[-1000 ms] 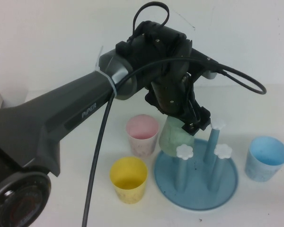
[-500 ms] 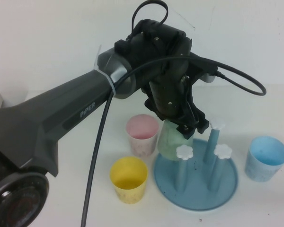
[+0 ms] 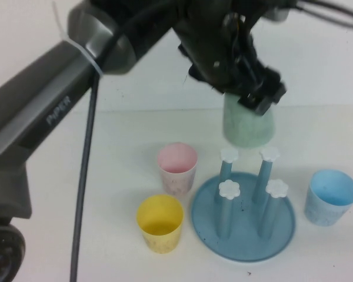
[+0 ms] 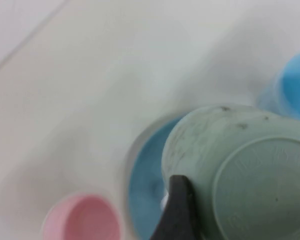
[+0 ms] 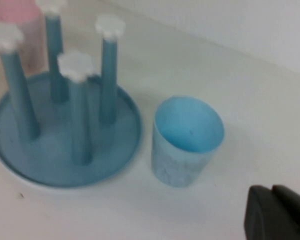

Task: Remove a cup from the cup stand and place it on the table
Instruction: Hand over the cup

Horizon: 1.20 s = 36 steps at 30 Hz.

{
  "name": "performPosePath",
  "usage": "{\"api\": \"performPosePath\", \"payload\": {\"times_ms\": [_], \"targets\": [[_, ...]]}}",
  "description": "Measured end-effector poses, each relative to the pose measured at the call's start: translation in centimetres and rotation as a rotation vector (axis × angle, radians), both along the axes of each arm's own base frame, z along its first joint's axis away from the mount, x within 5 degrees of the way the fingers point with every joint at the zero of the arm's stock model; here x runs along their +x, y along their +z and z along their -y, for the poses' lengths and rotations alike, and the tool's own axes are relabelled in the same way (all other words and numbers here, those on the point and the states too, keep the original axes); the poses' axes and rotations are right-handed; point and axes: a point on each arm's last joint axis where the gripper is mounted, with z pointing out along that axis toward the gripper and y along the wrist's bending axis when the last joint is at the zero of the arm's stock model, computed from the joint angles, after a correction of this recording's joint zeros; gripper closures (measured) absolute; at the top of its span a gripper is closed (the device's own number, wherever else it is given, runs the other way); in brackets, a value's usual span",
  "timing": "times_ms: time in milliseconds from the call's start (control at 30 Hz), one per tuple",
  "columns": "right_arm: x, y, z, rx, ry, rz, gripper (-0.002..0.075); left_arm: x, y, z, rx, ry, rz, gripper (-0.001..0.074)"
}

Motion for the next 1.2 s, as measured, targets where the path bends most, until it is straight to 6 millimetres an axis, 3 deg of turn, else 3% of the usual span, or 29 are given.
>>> {"api": "performPosePath", "payload": {"times_ms": [100, 267, 467, 567, 700, 967, 1200], "targets": [[0.1, 1.6, -0.8, 0.078, 0.059, 0.077, 0.0729, -0.8, 2.7, 0.1, -0.096, -0.023, 0.024, 0.0212], [-0.5, 6.0, -2.5, 0.295, 0.2, 0.254, 0.0686, -3.4, 7.4, 0.2, -0.329, -0.116, 0.001, 0.0212], [-1.7, 9.6, -3.7, 0.478, 0.364, 0.433, 0.0485, -6.7, 10.9, 0.8, -0.59, -0.338, -0.093, 0.0212], [-1.8, 10.2, -3.7, 0.53, 0.369, 0.467, 0.035, -7.6, 11.6, 1.1, -0.666, -0.425, -0.131, 0.0212], [-1.6, 10.4, -3.5, 0.554, 0.339, 0.482, 0.0281, -8.1, 12.1, 1.2, -0.718, -0.47, -0.161, 0.0212], [-0.9, 10.9, -2.3, 0.666, 0.172, 0.519, 0.0274, -8.2, 12.1, 1.2, -0.727, -0.483, -0.162, 0.0212], [-0.8, 11.1, -2.0, 0.673, 0.142, 0.551, 0.0321, -8.5, 12.5, 1.3, -0.764, -0.507, -0.19, 0.0212]]}}
